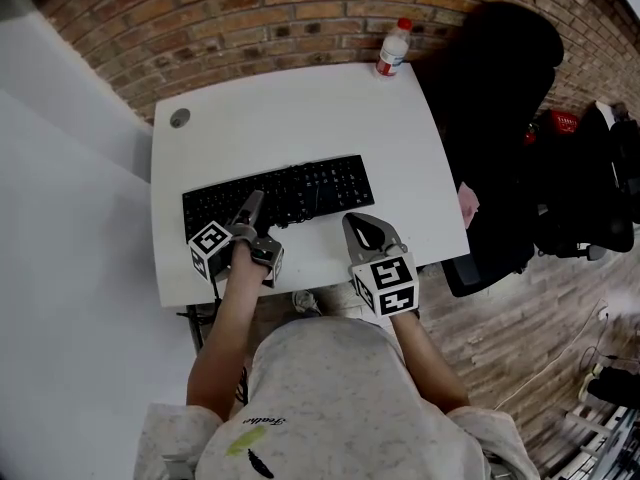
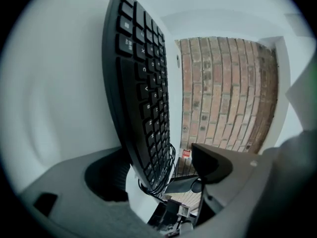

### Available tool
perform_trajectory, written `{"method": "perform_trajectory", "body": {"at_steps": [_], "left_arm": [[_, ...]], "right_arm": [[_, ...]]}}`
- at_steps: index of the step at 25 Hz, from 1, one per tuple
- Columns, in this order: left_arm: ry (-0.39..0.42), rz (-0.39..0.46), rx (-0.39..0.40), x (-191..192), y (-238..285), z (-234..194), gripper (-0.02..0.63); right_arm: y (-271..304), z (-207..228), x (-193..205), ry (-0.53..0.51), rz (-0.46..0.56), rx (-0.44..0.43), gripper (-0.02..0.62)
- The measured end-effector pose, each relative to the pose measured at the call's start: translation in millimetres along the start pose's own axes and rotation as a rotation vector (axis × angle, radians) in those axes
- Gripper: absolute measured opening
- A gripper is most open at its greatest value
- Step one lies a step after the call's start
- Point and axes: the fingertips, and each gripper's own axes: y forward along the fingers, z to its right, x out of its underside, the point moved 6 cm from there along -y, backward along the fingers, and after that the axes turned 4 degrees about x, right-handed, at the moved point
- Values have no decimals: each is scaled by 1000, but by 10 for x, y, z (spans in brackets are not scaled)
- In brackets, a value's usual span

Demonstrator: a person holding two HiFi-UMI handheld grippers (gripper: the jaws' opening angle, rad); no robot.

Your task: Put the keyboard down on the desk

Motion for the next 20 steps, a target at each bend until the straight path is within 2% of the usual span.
{"method": "perform_trajectory", "body": {"at_steps": [6,10,16,20], "left_arm": [[-4,9,9,101,-116,-17,379],[12,9,48,175,-214,1,370],[115,-1,100,401,-415,61,299],[256,-2,107,566,-567,86,251]], "right_arm": [[-59,-2,56,-3,1,-26,11],[-100,-36,94,-10,-1,-56,11],[-195,-67,130,-11,16,-103,11],[-284,-75,142,-2,34,-135,11]]}}
